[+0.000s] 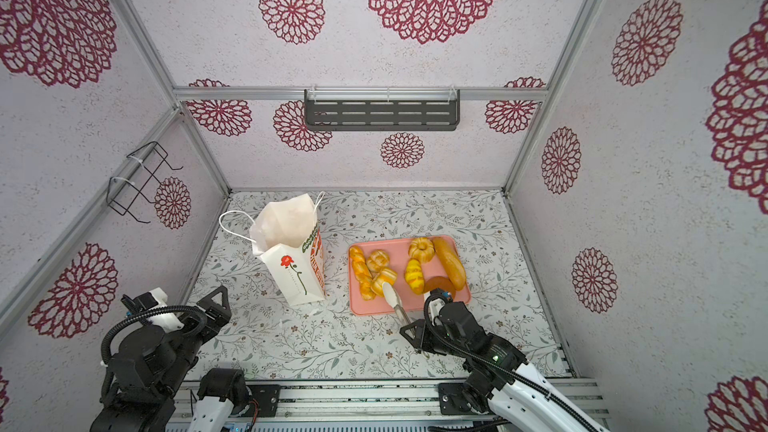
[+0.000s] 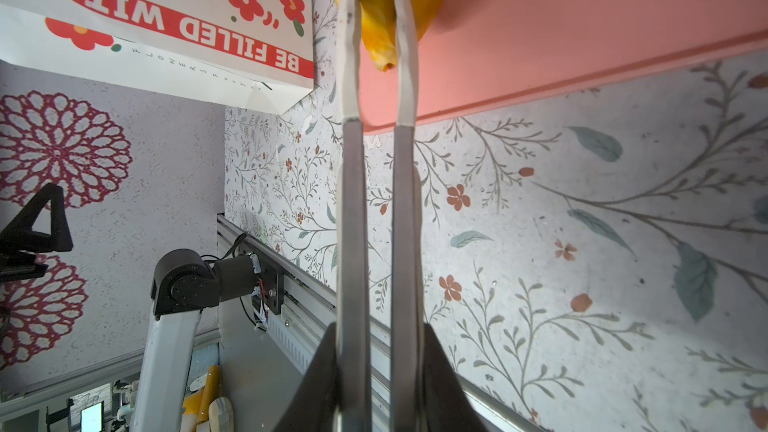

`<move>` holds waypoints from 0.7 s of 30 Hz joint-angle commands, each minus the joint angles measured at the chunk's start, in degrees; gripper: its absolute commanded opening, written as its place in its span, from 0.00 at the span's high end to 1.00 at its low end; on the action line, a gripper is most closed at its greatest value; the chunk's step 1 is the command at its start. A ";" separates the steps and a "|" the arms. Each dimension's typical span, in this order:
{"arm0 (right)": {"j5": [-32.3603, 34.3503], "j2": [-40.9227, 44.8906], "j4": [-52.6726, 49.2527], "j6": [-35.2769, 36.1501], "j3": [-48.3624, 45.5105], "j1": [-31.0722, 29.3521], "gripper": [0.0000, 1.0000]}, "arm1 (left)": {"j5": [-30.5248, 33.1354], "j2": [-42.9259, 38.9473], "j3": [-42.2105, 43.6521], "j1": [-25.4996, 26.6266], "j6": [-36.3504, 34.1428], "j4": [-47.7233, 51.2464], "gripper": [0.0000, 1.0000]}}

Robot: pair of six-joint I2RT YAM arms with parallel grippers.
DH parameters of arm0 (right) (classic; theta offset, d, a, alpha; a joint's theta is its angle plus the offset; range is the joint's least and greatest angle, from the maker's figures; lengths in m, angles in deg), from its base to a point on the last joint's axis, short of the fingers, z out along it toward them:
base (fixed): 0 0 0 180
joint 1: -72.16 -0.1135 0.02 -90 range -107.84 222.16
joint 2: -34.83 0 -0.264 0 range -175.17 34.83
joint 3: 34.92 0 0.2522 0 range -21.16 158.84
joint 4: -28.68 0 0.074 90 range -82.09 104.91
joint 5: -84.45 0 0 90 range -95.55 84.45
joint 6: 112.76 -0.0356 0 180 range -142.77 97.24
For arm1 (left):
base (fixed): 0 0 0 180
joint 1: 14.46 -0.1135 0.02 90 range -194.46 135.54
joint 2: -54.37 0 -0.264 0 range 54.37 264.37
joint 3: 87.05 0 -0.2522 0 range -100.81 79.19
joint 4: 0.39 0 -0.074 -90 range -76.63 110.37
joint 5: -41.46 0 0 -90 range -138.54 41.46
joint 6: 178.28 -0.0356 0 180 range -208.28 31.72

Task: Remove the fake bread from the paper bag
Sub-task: 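Open the tongs to release the bread while the left gripper releases the bag and withdraws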

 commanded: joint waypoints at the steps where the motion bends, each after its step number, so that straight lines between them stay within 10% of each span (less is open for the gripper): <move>1: 2.07 0.95 -4.62 -1.76 0.80 0.39 0.91 | -0.29 0.71 0.33 -0.39 -0.65 -0.36 0.03; 6: 3.86 2.31 -9.20 -2.09 2.60 0.48 0.67 | -0.36 0.69 0.42 -0.39 -0.53 -0.29 0.03; 21: 3.49 1.69 -14.04 -1.26 5.66 0.75 0.63 | -0.84 0.42 0.47 -0.37 -0.60 -0.49 0.03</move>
